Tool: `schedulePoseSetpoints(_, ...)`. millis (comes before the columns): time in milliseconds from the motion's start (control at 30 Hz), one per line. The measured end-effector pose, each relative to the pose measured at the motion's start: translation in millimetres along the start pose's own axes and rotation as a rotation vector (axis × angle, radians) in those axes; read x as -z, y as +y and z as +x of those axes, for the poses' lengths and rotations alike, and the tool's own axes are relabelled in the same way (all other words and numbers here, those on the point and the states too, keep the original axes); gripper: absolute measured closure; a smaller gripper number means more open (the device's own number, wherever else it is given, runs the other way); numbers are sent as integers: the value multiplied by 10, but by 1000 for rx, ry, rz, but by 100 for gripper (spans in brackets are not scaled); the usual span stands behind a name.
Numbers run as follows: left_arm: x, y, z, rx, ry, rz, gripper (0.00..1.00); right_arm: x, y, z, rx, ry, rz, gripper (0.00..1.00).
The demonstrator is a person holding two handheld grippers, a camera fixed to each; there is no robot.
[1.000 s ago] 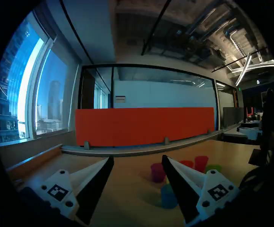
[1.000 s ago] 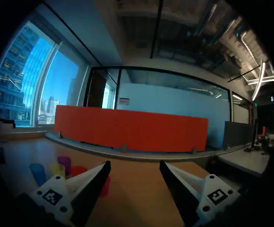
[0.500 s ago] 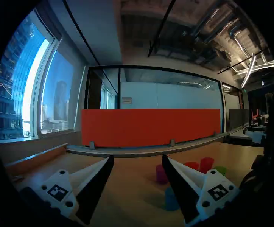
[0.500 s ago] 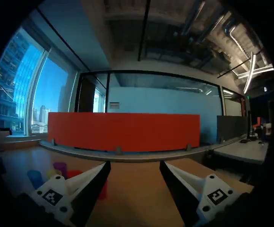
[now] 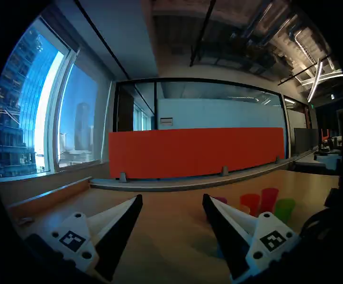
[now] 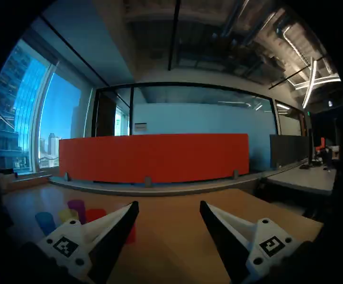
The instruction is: Pour water
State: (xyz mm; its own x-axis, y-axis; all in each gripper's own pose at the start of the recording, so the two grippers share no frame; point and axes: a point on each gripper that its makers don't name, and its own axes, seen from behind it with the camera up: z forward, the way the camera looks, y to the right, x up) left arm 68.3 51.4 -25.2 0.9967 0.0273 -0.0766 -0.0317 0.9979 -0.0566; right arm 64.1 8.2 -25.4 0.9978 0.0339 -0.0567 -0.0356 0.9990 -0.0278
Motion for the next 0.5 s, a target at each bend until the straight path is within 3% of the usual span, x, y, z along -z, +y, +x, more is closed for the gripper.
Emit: schedulePoseSetpoints(500,-51,-97,-174,-17,6,26,6,0,15,4,-20,-5,-10,0)
